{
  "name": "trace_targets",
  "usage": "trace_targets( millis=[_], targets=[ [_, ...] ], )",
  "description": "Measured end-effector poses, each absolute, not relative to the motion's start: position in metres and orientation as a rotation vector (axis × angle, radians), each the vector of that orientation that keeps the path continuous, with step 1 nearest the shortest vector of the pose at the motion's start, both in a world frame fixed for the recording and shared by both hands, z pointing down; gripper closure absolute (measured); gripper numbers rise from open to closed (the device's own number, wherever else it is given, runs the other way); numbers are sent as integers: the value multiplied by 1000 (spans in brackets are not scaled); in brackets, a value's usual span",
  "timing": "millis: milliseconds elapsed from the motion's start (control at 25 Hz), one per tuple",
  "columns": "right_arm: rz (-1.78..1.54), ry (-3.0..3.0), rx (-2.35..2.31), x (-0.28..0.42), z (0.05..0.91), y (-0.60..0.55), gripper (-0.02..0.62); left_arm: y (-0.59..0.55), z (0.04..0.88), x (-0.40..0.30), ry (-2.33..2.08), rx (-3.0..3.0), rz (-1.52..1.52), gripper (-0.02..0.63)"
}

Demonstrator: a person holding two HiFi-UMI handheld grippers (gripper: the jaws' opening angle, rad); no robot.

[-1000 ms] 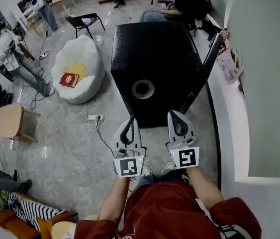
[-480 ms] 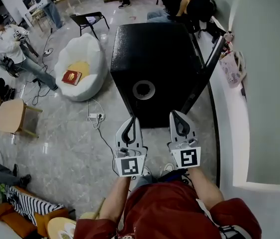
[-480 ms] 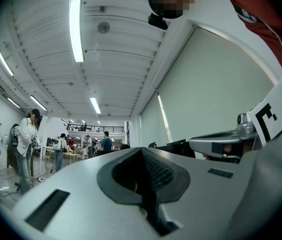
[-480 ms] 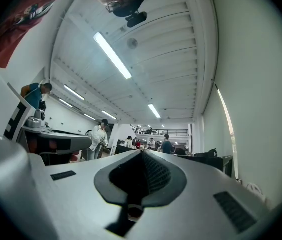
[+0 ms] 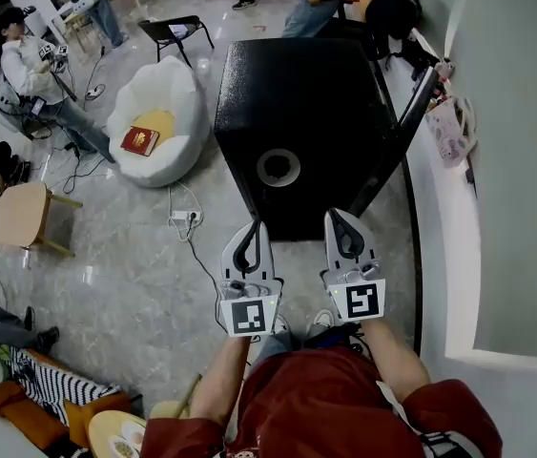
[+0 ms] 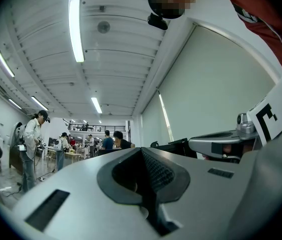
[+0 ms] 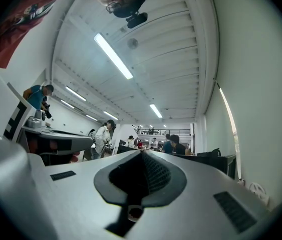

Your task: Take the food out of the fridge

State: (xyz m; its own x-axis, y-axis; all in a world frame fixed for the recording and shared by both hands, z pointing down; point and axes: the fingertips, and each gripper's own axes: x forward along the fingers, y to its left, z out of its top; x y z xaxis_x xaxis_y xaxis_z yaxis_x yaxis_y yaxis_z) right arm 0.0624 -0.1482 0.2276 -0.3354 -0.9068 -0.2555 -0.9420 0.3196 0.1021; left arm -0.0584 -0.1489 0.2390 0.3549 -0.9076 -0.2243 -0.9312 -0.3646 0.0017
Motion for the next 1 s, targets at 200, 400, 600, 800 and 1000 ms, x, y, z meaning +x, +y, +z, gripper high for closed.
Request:
trace_targets(
  millis=[200,400,600,800,1000],
  targets=[
    [334,2438,-1707,62,233,-148,572,-150,241,-57,1699,-2473,279,594],
    [315,2454,-1697,58,240,-153,572,-155,246,-59,1711,-2472,275,594],
    [299,2475,-1684,52,247,-154,572,-158,251,-61,1721,-2472,273,594],
    [287,2493,-1668,46,256,-157,572,-162,260,-63,1744,-2474,270,594],
    [268,2508,-1656,38,266,-165,572,-171,271,-68,1765,-2473,258,594]
  ],
)
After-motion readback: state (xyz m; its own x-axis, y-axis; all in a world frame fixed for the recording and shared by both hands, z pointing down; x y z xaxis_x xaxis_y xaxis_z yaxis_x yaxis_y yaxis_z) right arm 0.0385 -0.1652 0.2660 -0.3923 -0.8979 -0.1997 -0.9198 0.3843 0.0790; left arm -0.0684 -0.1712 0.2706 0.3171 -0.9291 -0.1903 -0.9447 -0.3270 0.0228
